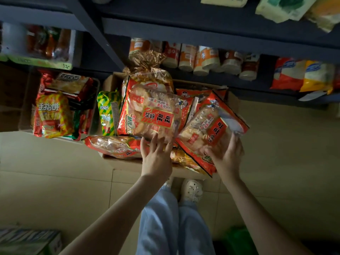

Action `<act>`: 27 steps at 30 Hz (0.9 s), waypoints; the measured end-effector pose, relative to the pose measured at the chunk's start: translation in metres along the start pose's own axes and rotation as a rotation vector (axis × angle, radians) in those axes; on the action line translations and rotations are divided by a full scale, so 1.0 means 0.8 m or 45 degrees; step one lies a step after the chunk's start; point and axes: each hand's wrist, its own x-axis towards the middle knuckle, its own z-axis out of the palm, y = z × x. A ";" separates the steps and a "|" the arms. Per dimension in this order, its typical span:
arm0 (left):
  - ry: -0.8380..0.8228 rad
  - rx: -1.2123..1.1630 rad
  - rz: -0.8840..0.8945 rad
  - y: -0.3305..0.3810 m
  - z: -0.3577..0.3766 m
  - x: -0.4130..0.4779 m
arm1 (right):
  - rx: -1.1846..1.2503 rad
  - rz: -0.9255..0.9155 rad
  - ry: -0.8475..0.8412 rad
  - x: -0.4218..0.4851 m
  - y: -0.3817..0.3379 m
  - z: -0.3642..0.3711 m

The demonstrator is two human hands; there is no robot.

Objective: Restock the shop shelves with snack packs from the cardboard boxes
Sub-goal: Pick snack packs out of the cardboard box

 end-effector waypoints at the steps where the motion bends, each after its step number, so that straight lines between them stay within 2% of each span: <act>1: 0.002 -0.014 0.038 0.004 0.002 -0.001 | 0.097 0.161 -0.025 0.005 0.001 0.004; 3: -0.072 -0.108 0.108 0.013 0.007 0.000 | 0.350 0.414 -0.124 0.019 0.009 0.015; 5: -0.238 -0.271 0.085 0.018 0.012 0.005 | 0.542 0.554 -0.240 0.026 0.009 0.017; 10: -0.381 -0.454 0.021 0.023 0.009 0.014 | 1.027 0.751 -0.023 0.032 -0.007 -0.012; 12: -0.429 -0.469 0.034 0.024 0.007 0.012 | 1.135 0.690 -0.151 0.032 -0.019 -0.032; 14: -0.470 -0.400 0.049 0.025 0.002 0.007 | 1.036 0.590 -0.259 0.025 -0.034 -0.049; 17: -0.455 -0.414 0.036 0.032 -0.026 -0.005 | 0.928 0.528 -0.281 0.002 -0.069 -0.081; 21: -0.214 -0.893 -0.115 0.055 -0.106 -0.032 | 0.958 0.447 -0.345 -0.039 -0.129 -0.148; 24: -0.196 -1.368 -0.363 0.066 -0.185 -0.059 | 0.971 0.348 -0.491 -0.070 -0.178 -0.213; 25: -0.207 -1.452 -0.409 0.068 -0.215 -0.070 | 0.972 0.312 -0.539 -0.079 -0.193 -0.236; 27: -0.231 -1.435 -0.296 0.066 -0.272 -0.093 | 0.970 0.233 -0.604 -0.098 -0.230 -0.285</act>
